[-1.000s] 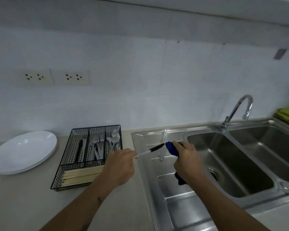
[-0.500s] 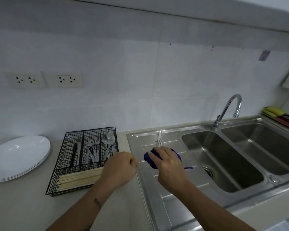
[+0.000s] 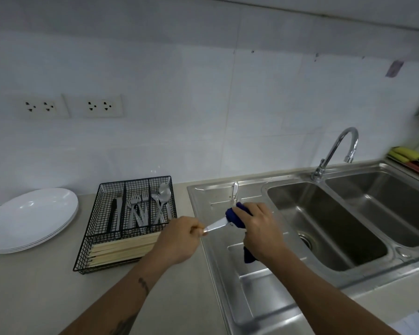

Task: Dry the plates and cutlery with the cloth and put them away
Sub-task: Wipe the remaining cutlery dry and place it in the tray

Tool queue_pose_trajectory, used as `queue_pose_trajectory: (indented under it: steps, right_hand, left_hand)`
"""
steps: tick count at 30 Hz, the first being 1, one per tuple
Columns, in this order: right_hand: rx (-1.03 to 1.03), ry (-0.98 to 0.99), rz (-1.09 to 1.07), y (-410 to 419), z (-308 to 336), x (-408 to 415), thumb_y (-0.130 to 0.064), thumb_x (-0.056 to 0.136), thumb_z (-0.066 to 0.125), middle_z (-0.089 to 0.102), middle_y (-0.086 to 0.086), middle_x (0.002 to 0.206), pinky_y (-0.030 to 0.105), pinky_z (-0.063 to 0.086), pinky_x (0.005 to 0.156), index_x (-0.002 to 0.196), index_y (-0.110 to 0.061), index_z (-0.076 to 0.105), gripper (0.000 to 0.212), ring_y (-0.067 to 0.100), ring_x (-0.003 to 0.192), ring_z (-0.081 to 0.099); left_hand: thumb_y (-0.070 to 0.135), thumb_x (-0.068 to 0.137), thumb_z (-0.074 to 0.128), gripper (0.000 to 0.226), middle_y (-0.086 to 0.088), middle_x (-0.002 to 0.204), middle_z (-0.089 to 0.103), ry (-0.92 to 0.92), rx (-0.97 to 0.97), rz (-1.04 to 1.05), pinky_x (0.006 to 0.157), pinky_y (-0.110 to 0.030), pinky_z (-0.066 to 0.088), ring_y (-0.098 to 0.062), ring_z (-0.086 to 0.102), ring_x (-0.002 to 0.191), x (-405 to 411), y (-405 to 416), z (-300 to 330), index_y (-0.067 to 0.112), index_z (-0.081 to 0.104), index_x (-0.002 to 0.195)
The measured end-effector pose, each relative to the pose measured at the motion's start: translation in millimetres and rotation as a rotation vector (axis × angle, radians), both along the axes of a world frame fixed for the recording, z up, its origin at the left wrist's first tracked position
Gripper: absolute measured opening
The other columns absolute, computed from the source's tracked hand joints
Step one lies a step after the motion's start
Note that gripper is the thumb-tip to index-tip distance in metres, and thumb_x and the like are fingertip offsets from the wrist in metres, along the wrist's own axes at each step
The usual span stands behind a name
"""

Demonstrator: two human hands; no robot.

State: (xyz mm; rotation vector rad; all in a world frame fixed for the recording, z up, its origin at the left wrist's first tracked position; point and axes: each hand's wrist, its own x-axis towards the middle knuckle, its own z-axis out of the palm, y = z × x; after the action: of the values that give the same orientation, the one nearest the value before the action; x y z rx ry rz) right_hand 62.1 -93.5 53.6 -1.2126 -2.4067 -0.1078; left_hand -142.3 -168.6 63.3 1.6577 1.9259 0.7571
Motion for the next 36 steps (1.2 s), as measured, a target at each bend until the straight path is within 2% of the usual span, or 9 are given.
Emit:
queue_pose_trajectory:
  steps: [3, 7, 10, 14, 18, 22, 29, 32, 36]
  right_hand:
    - [-0.116, 0.123, -0.156, 4.8, 2.0, 14.7, 0.008, 0.060, 0.067, 0.064, 0.006, 0.103, 0.031, 0.048, 0.069, 0.115, -0.013, 0.064, 0.059, 0.025, 0.088, 0.058]
    - [-0.298, 0.374, -0.260, 4.1, 12.5, 14.1, 0.009, 0.068, 0.054, 0.058, 0.001, 0.081, 0.020, 0.033, 0.053, 0.085, -0.017, 0.055, 0.031, 0.015, 0.069, 0.055]
    - [-0.310, 0.416, -0.176, -2.4, 14.4, -4.3, 0.009, 0.068, 0.055, 0.061, 0.001, 0.086, 0.023, 0.038, 0.060, 0.096, -0.016, 0.062, 0.038, 0.015, 0.073, 0.055]
    - [-0.324, 0.453, -0.107, -9.3, 11.9, -31.4, 0.010, 0.063, 0.050, 0.061, 0.000, 0.087, 0.032, 0.049, 0.068, 0.094, -0.015, 0.062, 0.042, 0.018, 0.078, 0.056]
    - [-0.193, 0.301, 0.022, -22.8, -2.2, -46.5, 0.009, 0.060, 0.055, 0.061, 0.003, 0.102, 0.033, 0.048, 0.078, 0.110, -0.016, 0.064, 0.057, 0.023, 0.093, 0.055]
    - [-0.069, 0.143, 0.080, -22.6, -25.2, -30.1, 0.003, 0.052, 0.077, 0.065, 0.011, 0.113, 0.042, 0.053, 0.084, 0.125, -0.009, 0.060, 0.076, 0.029, 0.099, 0.060]
    - [0.040, 0.098, 0.084, -30.2, -12.0, -32.9, -0.003, 0.059, 0.075, 0.061, 0.008, 0.115, 0.041, 0.048, 0.087, 0.129, -0.014, 0.056, 0.073, 0.026, 0.102, 0.056]
    - [0.017, 0.133, 0.043, -20.0, -10.5, -24.1, -0.002, 0.054, 0.076, 0.061, 0.006, 0.101, 0.039, 0.049, 0.076, 0.124, -0.017, 0.059, 0.073, 0.025, 0.087, 0.056]
    - [-0.040, 0.175, -0.033, -8.2, -8.7, -14.0, 0.006, 0.057, 0.073, 0.062, 0.008, 0.090, 0.041, 0.051, 0.066, 0.116, -0.014, 0.065, 0.063, 0.027, 0.077, 0.057]
  left_hand:
    - [0.013, 0.097, 0.053, 0.024, 0.004, 0.065, 0.056, -0.204, -0.030, 0.048, 0.052, -0.025, 0.035, -0.010, 0.046, 0.056, 2.0, -7.5, -14.2, 0.023, 0.069, 0.082]
    - [0.010, 0.097, 0.051, 0.019, -0.001, 0.072, 0.065, -0.398, -0.031, 0.175, 0.055, -0.030, 0.046, -0.018, 0.056, 0.059, 9.4, -4.5, -19.2, 0.019, 0.062, 0.084]
    - [0.010, 0.093, 0.058, 0.011, -0.003, 0.082, 0.071, -0.494, -0.063, 0.266, 0.077, -0.041, 0.057, -0.024, 0.069, 0.079, 16.6, 8.4, -14.6, 0.016, 0.064, 0.086]
    - [0.003, 0.085, 0.062, 0.010, -0.013, 0.079, 0.073, -0.685, -0.011, 0.374, 0.076, -0.047, 0.061, -0.031, 0.073, 0.080, 27.2, 19.5, -4.1, 0.007, 0.066, 0.078]
    - [-0.011, 0.081, 0.054, 0.017, -0.029, 0.087, 0.068, -0.932, 0.034, 0.482, 0.068, -0.043, 0.063, -0.038, 0.072, 0.083, 29.0, 27.8, 7.0, 0.005, 0.058, 0.076]
    - [-0.009, 0.088, 0.050, 0.016, -0.020, 0.069, 0.064, -1.202, 0.009, 0.565, 0.066, -0.040, 0.060, -0.034, 0.071, 0.069, 19.9, 26.5, 13.4, 0.004, 0.054, 0.080]
    - [-0.003, 0.093, 0.046, 0.014, -0.013, 0.061, 0.060, -1.280, -0.007, 0.503, 0.079, -0.051, 0.059, -0.034, 0.067, 0.067, 25.6, 24.4, 18.4, 0.007, 0.053, 0.086]
    - [-0.001, 0.096, 0.049, 0.013, -0.019, 0.078, 0.063, -1.303, -0.044, 0.399, 0.082, -0.048, 0.059, -0.036, 0.070, 0.078, 25.5, 21.9, 20.7, 0.007, 0.054, 0.088]
    - [0.002, 0.098, 0.054, 0.008, -0.024, 0.102, 0.071, -1.177, 0.032, 0.344, 0.077, -0.036, 0.061, -0.030, 0.075, 0.088, 27.5, 18.6, 4.3, -0.003, 0.059, 0.102]
